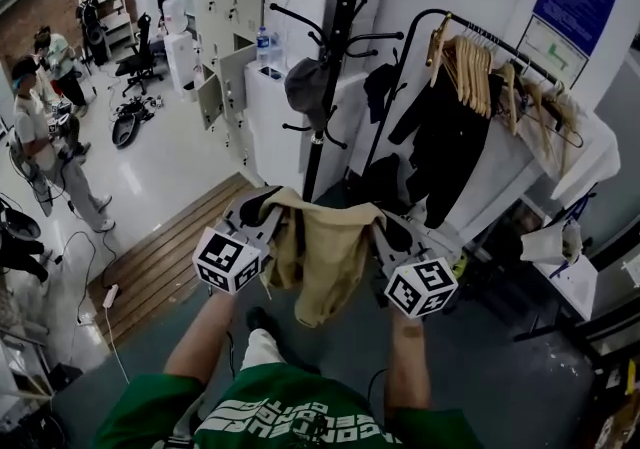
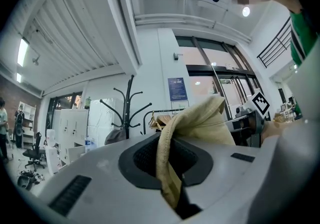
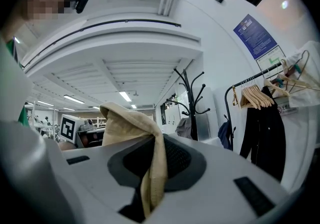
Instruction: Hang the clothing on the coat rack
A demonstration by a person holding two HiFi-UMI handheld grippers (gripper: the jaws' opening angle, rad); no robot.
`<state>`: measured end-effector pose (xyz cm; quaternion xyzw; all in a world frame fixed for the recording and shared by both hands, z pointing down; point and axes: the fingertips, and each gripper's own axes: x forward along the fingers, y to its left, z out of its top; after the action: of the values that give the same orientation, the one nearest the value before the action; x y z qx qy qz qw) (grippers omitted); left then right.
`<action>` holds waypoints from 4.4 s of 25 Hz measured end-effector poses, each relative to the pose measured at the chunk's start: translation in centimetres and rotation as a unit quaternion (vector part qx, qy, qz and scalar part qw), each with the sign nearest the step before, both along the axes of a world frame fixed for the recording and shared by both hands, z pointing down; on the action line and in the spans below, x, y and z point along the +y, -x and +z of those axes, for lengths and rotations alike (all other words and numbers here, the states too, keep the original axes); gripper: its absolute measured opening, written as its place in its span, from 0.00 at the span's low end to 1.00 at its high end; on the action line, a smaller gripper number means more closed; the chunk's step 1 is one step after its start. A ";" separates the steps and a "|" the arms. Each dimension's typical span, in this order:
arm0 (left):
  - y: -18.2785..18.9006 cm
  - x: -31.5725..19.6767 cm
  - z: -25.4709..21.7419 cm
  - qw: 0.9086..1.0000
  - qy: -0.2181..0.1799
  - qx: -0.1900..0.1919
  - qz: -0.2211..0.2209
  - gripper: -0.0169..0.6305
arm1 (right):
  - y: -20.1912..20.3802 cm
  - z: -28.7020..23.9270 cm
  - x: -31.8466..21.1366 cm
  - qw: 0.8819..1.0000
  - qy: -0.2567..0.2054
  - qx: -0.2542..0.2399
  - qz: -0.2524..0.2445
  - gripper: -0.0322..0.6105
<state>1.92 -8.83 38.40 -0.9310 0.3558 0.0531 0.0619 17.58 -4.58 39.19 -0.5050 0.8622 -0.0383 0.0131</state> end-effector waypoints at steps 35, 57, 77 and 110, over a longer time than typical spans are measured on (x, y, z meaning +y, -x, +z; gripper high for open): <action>5.5 -22.6 -1.5 0.995 -0.007 0.004 0.102 0.06 | 6.5 -1.4 -20.0 0.996 -0.001 -0.015 0.086 0.13; 2.9 -26.9 -2.3 0.999 -0.010 0.006 0.048 0.06 | 3.4 -2.2 -25.8 0.999 -0.004 -0.021 0.029 0.13; -0.7 -29.6 -4.3 0.999 -0.027 0.014 0.029 0.06 | -0.6 -4.3 -29.2 0.999 -0.009 -0.031 0.004 0.13; -1.4 -43.8 -10.1 0.999 -0.017 0.047 0.016 0.06 | -2.8 -9.7 -41.6 0.998 -0.009 -0.061 0.034 0.13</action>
<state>3.35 -52.63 28.27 -0.9319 0.3423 0.1036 0.0601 20.37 -46.21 29.51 -0.5307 0.8423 -0.0608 0.0717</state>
